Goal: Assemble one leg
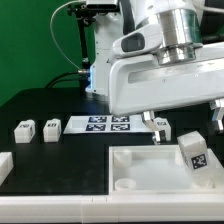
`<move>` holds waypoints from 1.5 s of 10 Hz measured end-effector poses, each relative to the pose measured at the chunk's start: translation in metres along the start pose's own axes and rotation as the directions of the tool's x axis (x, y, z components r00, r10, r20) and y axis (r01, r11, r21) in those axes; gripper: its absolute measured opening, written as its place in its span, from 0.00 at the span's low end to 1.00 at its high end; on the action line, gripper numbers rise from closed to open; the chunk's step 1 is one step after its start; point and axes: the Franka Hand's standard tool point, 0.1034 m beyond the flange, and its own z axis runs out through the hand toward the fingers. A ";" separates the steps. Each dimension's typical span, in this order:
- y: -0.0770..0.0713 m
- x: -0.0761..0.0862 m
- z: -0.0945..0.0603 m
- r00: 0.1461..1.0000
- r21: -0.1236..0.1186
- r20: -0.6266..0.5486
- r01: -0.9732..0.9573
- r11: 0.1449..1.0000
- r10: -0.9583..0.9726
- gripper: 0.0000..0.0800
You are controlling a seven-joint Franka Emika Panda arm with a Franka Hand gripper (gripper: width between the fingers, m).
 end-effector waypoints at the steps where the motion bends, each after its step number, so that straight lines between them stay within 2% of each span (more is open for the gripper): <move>1: -0.001 -0.003 0.002 0.994 0.017 0.111 -0.014 1.000 0.012 0.81; 2: -0.007 -0.006 0.004 0.970 0.036 0.241 -0.040 0.999 0.030 0.81; 3: -0.013 -0.006 0.010 0.947 0.049 0.321 -0.052 0.997 0.033 0.81; 5: -0.019 -0.012 0.020 0.901 0.063 0.431 -0.077 0.995 0.042 0.81; 7: -0.023 -0.010 0.024 0.912 0.065 0.408 -0.067 0.996 0.035 0.81; 9: -0.022 -0.010 0.024 0.912 0.064 0.409 -0.068 0.996 0.036 0.48; 10: -0.022 -0.010 0.024 0.911 0.060 0.409 -0.077 0.995 0.046 0.48; 11: -0.022 -0.010 0.024 0.910 0.053 0.410 -0.094 0.994 0.065 0.37; 13: -0.022 -0.009 0.025 0.883 -0.018 0.405 -0.252 0.967 0.238 0.37; 14: -0.021 -0.008 0.026 0.836 -0.088 0.350 -0.421 0.903 0.424 0.37; 15: -0.022 -0.009 0.026 0.773 -0.131 0.300 -0.547 0.827 0.559 0.37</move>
Offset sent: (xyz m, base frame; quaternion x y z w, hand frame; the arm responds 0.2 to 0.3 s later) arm 0.0029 0.0119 -0.0194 0.0327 -0.1837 0.0470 0.9813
